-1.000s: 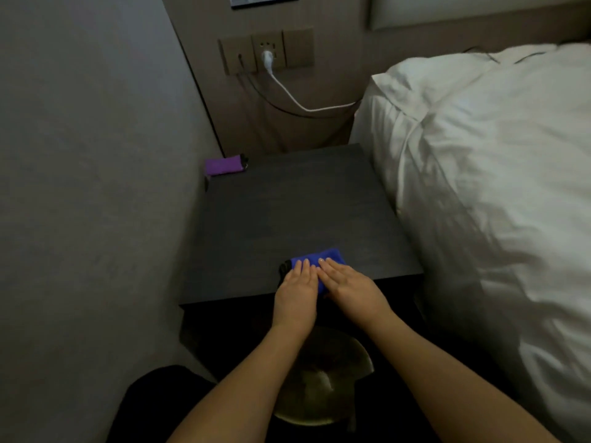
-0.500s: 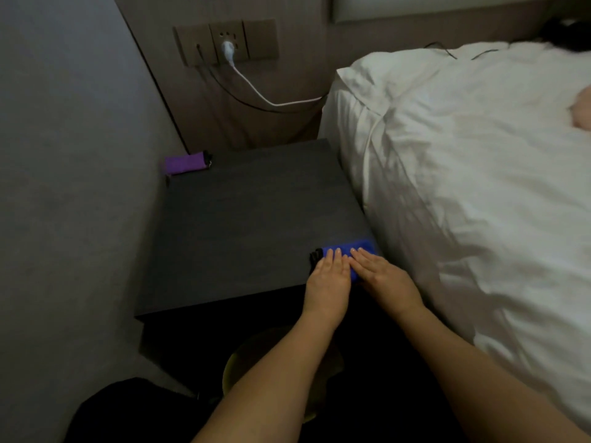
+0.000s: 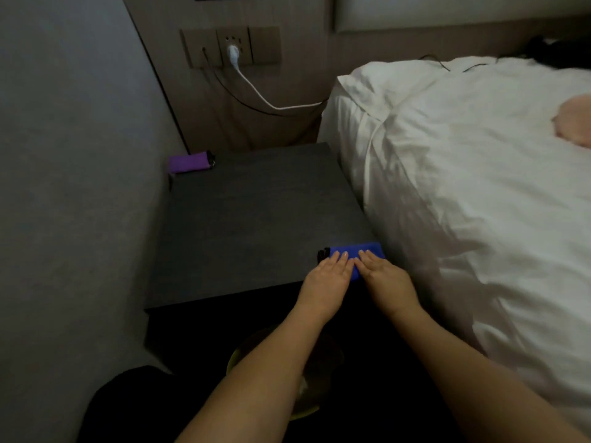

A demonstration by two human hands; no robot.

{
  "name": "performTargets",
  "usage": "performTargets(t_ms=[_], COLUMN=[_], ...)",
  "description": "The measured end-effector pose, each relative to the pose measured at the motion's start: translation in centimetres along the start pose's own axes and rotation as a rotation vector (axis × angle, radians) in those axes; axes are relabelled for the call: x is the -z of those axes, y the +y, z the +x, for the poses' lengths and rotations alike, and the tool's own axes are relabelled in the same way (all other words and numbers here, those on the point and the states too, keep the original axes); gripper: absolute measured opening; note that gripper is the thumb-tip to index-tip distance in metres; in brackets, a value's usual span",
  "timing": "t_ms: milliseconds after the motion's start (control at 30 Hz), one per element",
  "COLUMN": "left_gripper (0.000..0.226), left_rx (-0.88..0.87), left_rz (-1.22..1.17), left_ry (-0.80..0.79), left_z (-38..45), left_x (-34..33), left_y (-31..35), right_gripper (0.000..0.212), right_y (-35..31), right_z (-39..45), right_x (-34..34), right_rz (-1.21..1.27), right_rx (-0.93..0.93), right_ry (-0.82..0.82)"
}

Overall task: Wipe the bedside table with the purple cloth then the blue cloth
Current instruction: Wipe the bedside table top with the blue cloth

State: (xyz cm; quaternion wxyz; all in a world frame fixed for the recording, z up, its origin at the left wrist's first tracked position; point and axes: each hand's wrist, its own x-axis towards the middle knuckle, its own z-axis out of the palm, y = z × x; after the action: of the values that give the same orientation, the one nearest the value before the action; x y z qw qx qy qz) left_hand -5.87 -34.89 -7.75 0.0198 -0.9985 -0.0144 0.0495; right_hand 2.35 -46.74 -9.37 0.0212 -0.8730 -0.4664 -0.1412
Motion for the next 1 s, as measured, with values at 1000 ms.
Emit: performTargets(t_ms=[1000], left_gripper=[0.061], left_rx=[0.324], left_rz=[-0.021], left_ry=[-0.002], left_z=[-19.4], left_x=[-4.2], left_y=[-17.7], right_gripper=[0.051], right_y=[-24.2], right_z=[6.8], right_x=[1.7], right_rz=[0.229], right_rx=[0.399], right_ry=[-0.021])
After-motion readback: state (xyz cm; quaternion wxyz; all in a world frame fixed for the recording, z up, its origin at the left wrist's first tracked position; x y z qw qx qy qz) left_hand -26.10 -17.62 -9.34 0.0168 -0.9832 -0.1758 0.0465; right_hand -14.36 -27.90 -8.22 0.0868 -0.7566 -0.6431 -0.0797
